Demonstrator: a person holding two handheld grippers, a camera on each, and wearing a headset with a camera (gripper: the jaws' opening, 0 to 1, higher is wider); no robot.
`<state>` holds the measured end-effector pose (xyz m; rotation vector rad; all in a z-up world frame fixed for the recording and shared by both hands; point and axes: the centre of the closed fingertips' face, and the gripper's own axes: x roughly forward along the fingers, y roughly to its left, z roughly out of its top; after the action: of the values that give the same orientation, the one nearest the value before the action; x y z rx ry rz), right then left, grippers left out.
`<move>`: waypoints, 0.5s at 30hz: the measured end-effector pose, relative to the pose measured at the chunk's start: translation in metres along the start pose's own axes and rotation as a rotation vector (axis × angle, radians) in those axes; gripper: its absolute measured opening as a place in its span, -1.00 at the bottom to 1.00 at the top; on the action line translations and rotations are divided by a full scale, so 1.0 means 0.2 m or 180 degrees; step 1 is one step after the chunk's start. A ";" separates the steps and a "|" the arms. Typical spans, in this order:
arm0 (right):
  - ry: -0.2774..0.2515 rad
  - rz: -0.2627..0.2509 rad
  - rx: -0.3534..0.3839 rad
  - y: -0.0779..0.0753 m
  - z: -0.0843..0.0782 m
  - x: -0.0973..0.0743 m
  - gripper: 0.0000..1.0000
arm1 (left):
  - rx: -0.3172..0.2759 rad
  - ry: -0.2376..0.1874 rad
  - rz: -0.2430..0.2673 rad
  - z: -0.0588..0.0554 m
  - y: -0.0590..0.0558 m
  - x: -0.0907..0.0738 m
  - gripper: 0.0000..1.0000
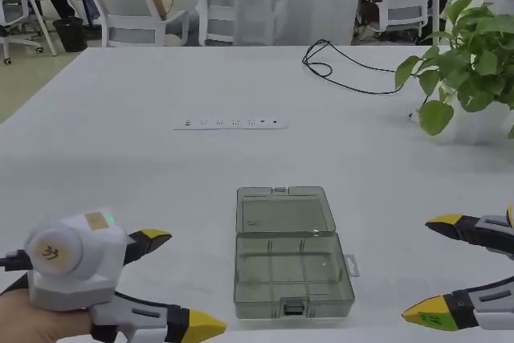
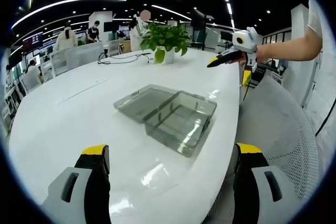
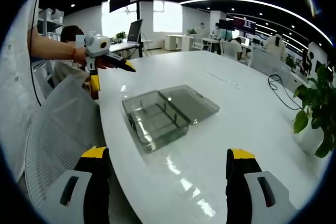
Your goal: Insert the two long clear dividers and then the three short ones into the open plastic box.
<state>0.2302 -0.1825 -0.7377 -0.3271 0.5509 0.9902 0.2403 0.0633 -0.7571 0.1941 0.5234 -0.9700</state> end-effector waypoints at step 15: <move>-0.0057 -0.0036 0.0063 0.00 0.00 -0.01 0.84 | -0.0495 0.0370 0.0671 -0.16 0.30 -0.10 0.81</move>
<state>0.2294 -0.1843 -0.7372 -0.3033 0.5417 0.9752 0.2708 0.1240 -0.7781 0.1629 0.6685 -0.7123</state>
